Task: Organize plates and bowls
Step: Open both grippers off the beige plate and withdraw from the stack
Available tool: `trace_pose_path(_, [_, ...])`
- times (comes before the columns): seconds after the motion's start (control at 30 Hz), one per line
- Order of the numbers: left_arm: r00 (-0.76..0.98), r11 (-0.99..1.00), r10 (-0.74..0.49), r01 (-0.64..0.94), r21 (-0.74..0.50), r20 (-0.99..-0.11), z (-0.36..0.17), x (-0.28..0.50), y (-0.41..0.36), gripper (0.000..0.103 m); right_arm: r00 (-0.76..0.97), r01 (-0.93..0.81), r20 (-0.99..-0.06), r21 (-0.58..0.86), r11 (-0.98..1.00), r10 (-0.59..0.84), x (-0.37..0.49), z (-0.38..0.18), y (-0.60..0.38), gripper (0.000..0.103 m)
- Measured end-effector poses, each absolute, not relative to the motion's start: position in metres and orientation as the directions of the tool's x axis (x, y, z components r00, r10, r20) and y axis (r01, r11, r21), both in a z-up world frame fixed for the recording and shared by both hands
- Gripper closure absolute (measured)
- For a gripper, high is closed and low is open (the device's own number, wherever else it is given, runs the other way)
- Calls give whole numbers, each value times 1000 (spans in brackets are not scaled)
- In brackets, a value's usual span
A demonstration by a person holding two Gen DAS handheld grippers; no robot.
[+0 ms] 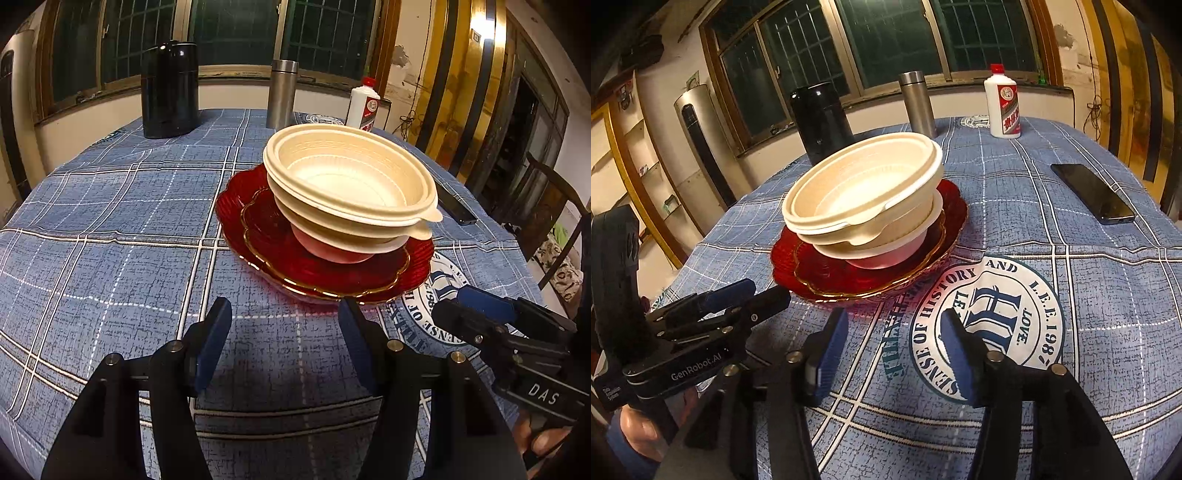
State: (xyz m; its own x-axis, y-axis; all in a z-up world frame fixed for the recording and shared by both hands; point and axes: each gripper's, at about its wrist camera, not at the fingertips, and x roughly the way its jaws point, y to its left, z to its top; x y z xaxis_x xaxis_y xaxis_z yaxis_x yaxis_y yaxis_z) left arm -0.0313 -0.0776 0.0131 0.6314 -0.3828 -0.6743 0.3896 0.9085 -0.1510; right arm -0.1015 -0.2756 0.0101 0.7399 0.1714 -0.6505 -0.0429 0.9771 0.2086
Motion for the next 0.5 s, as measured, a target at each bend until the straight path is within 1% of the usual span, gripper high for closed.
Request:
trace_pose_path(0.13, [633,913,-372,381,-145,-679,10,-33,-77,43,741,-46,-651,198,979,167,-102,6,-272,47])
trace_pose_path(0.17, [634,915,-366,377,-141,-681,8,-34,-77,42,742,-47,-650,195,980,165,-102,6,-271,44])
trace_pose_path(0.23, [643,920,-356,368,-134,-678,6,-37,-76,33,746,-43,-648,185,982,155,-104,3,-269,42])
trace_pose_path(0.3, [658,928,-337,355,-118,-673,7,-39,-75,30,751,-43,-644,170,984,144,-106,1,-267,41])
trace_pose_path(0.33, [663,928,-335,354,-114,-669,8,-40,-75,24,753,-45,-641,170,984,145,-108,1,-266,41])
trace_pose_path(0.37, [667,930,-329,351,-107,-668,8,-41,-75,21,761,-44,-633,169,985,143,-109,2,-267,40])
trace_pose_path(0.4, [675,933,-316,347,-91,-667,9,-41,-76,20,765,-41,-629,171,984,142,-110,3,-268,36])
trace_pose_path(0.47, [679,933,-306,352,-69,-667,9,-43,-78,20,768,-36,-624,181,983,143,-111,2,-269,32])
trace_pose_path(0.5, [680,933,-302,354,-62,-669,8,-44,-79,20,769,-33,-623,189,981,145,-111,2,-271,32])
